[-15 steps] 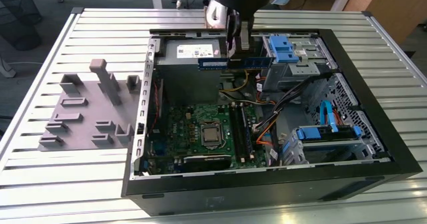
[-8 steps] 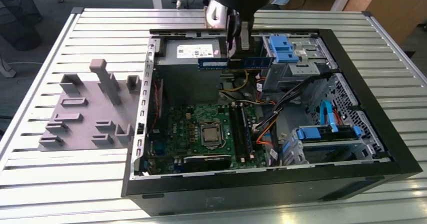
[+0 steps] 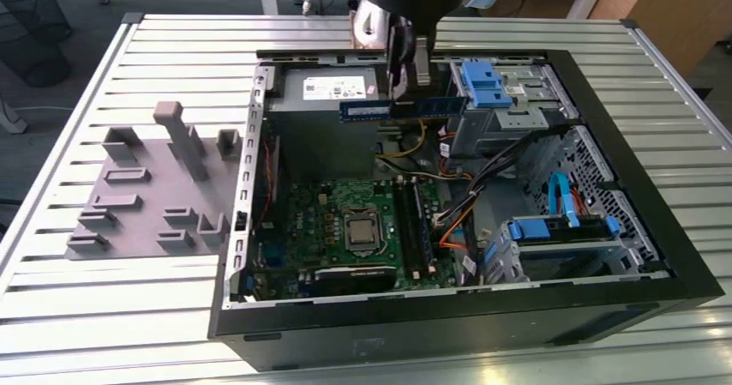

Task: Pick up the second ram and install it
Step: 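Insert the second ram into the second slot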

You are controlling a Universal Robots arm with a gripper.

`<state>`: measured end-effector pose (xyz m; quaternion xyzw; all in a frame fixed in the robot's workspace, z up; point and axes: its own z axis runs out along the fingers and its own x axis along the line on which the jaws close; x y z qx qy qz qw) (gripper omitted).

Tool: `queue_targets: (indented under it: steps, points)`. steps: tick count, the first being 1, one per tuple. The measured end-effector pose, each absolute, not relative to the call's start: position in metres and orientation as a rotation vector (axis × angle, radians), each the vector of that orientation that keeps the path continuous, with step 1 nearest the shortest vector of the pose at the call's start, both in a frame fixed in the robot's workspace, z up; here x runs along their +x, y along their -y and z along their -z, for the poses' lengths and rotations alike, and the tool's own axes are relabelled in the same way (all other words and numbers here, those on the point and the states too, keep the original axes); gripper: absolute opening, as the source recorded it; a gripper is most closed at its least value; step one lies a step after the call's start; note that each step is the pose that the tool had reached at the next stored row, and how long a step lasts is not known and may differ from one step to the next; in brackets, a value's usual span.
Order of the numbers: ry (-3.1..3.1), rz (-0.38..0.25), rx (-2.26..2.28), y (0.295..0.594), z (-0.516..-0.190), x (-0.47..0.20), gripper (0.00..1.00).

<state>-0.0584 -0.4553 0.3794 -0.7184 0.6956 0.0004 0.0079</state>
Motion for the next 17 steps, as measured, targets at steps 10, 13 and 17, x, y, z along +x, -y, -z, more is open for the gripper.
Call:
queue_targets:
  steps: [10, 13, 17]
  points:
    - [-2.105, -0.002, -2.311, 0.4553, -0.3794, -0.0585, 0.14]
    - [-2.085, -0.002, -2.329, 0.4553, -0.3794, -0.0584, 0.14]
    - [-2.058, -0.002, -2.353, 0.4553, -0.3794, -0.0584, 0.14]
